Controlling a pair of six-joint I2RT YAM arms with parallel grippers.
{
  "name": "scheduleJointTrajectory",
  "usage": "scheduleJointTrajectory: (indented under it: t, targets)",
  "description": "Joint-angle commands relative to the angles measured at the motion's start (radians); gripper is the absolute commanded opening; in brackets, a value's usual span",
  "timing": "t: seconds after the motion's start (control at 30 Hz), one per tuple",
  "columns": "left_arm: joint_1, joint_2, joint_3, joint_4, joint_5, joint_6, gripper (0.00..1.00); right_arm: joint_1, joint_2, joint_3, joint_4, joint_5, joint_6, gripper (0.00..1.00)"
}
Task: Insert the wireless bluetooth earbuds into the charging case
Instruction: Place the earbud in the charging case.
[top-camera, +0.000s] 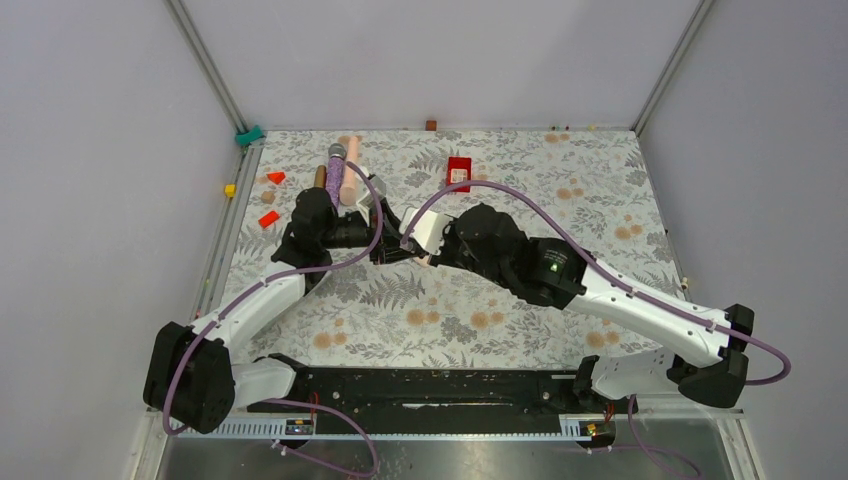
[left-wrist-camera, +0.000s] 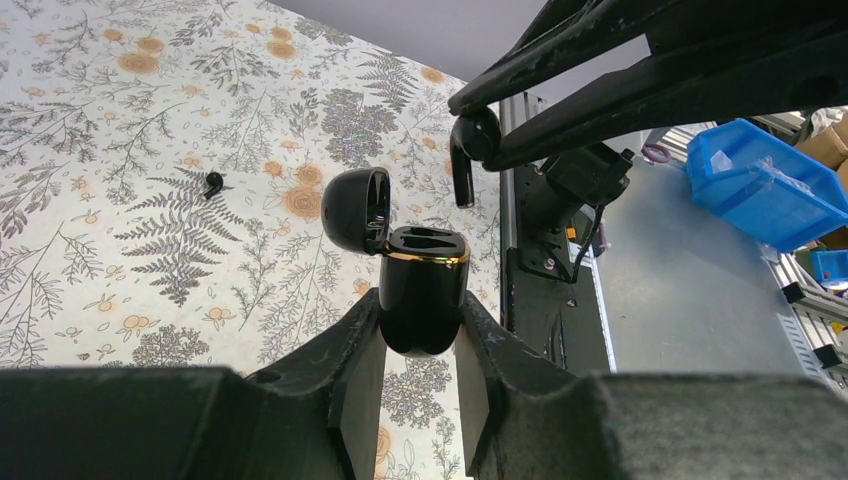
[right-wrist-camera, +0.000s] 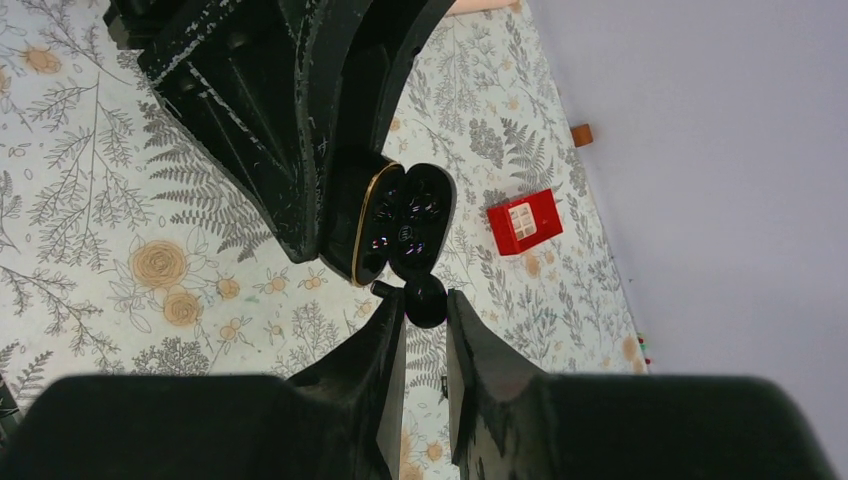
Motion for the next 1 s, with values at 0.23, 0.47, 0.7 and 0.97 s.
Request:
scheduleJointTrajectory:
  t: [0.23,0.47,0.7,0.97]
  targets:
    - [-0.003,-0.029,-0.010,0.107,-0.003,-0.067,0.00,0.042,0.013,-0.028,0.125,0.120,-0.034,0.17]
    - [-0.001,-0.032,-0.014,0.145,-0.008,-0.120,0.00,0.063,0.024,-0.049,0.142,0.138,-0.052,0.17]
    - [0.016,-0.033,-0.028,0.197,-0.030,-0.183,0.00,0.081,0.026,-0.070,0.166,0.162,-0.070,0.17]
    - [0.030,-0.040,-0.046,0.255,-0.042,-0.228,0.00,0.095,0.046,-0.058,0.178,0.203,-0.032,0.17]
